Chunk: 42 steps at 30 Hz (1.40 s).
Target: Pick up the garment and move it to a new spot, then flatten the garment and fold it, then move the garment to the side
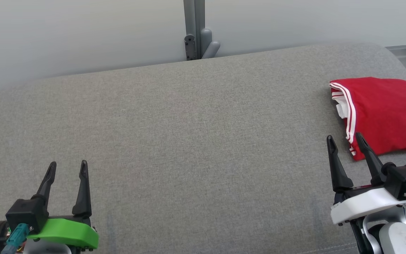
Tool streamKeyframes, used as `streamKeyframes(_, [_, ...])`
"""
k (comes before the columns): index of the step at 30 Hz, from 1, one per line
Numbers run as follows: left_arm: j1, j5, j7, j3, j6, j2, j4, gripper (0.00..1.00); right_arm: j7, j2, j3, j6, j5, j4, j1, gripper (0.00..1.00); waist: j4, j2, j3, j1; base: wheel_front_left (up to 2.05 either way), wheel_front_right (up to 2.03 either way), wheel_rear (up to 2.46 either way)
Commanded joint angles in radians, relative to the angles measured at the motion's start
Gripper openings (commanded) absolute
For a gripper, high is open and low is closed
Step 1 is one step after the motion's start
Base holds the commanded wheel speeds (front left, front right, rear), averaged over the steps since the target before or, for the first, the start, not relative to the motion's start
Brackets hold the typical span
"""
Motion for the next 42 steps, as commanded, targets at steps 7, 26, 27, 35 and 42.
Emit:
streamKeyframes(7, [0.003, -0.004, 0.007, -0.007, 0.003, -0.011, 0.019, 0.00, 0.001, 0.008, 0.004, 0.000, 0.004, 0.019, 0.010, 0.00, 0.000, 0.0000, 0.000, 0.0001, 0.00, 0.00, 0.00])
streamKeyframes(26, [0.019, -0.325, 0.049, 0.057, -0.043, -0.055, 0.030, 0.00, 0.054, 0.015, 0.006, 0.000, 0.358, 0.072, -0.007, 0.00, 0.009, 0.0000, -0.005, 0.0001, 0.00, 0.00, 0.00])
streamKeyframes(27, [0.020, -0.339, 0.051, 0.060, -0.045, -0.058, 0.031, 0.00, 0.057, 0.016, 0.005, 0.000, 0.375, 0.074, -0.008, 0.00, 0.009, 0.0000, -0.005, 0.0001, 0.00, 0.00, 0.00])
streamKeyframes(35, [0.025, -0.453, 0.069, 0.086, -0.062, -0.075, 0.033, 0.00, 0.078, 0.021, 0.003, 0.000, 0.500, 0.092, -0.015, 0.00, 0.013, 0.0000, -0.007, 0.0001, 0.00, 0.00, 0.00])
streamKeyframes(42, [0.029, -0.529, 0.082, 0.105, -0.073, -0.088, 0.035, 0.00, 0.094, 0.025, 0.000, 0.000, 0.586, 0.105, -0.019, 0.00, 0.016, 0.0000, -0.009, 0.0001, 0.00, 0.00, 0.00])
